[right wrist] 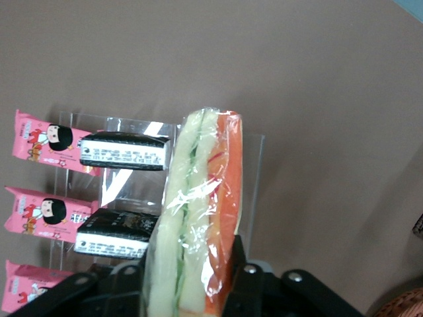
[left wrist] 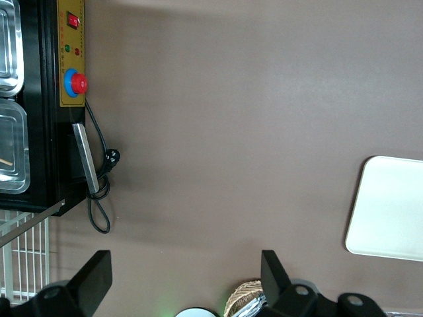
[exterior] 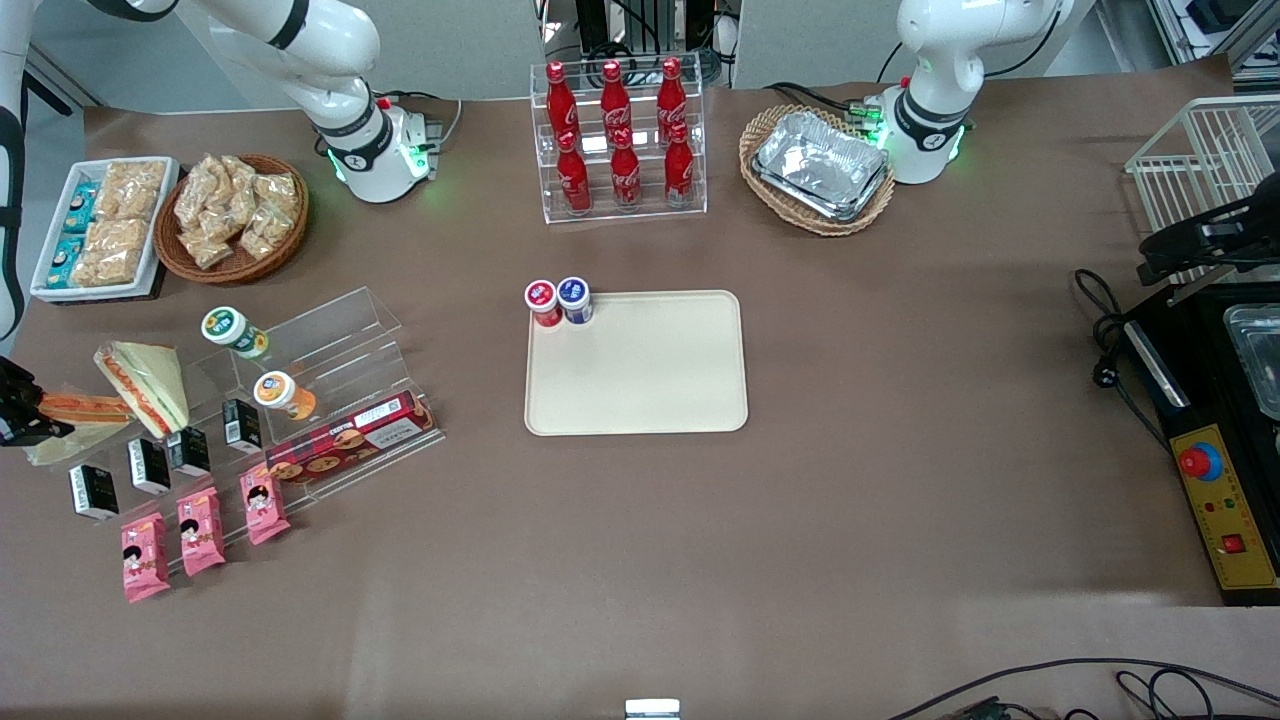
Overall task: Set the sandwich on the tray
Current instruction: 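Lift the wrapped sandwich out of the rack with the right gripper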
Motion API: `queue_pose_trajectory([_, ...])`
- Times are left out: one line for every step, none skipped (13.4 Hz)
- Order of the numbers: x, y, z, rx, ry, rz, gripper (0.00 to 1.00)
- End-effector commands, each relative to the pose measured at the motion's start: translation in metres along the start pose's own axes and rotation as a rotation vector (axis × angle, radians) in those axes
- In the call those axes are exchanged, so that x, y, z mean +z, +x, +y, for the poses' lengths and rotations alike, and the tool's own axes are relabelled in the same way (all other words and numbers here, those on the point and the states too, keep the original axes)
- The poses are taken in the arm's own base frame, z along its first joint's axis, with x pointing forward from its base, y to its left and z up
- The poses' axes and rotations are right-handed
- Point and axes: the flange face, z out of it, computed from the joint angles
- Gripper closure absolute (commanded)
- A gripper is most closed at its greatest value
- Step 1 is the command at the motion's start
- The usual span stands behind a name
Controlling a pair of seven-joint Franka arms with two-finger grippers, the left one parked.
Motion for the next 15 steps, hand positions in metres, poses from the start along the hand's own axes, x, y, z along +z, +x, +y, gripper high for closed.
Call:
queue_pose_trajectory([-0.015,0.006,-0.004,-0.050,0.035,0.001,0.59])
queue_pose_trajectory([-0.024,0.009,-0.007,-0.076,0.033,-0.003,0.59])
queue_pose_trajectory([-0.033,0.011,-0.010,-0.102,0.032,-0.010,0.59])
queue_pose_trajectory([-0.047,0.013,-0.014,-0.138,0.030,-0.016,0.59])
queue_pose_trajectory([-0.059,0.015,-0.018,-0.193,0.025,-0.024,0.59])
queue_pose_trajectory([-0.074,0.017,-0.023,-0.249,0.026,-0.022,0.59])
queue_pose_trajectory([-0.087,0.015,-0.029,-0.306,0.026,-0.025,0.59])
queue_pose_trajectory([-0.100,0.010,-0.038,-0.389,0.028,-0.026,0.59])
queue_pose_trajectory([-0.111,0.003,-0.049,-0.487,0.031,-0.032,0.59])
queue_pose_trajectory([-0.116,-0.004,-0.056,-0.567,0.033,-0.049,0.59])
queue_pose_trajectory([-0.122,-0.012,-0.066,-0.633,0.044,-0.051,0.59])
queue_pose_trajectory([-0.123,-0.018,-0.072,-0.700,0.050,-0.059,0.59])
queue_pose_trajectory([-0.127,-0.026,-0.083,-0.790,0.061,-0.057,0.59])
queue_pose_trajectory([-0.132,-0.035,-0.094,-0.881,0.072,-0.051,0.59])
queue_pose_trajectory([-0.136,-0.048,-0.109,-0.980,0.086,-0.047,0.59])
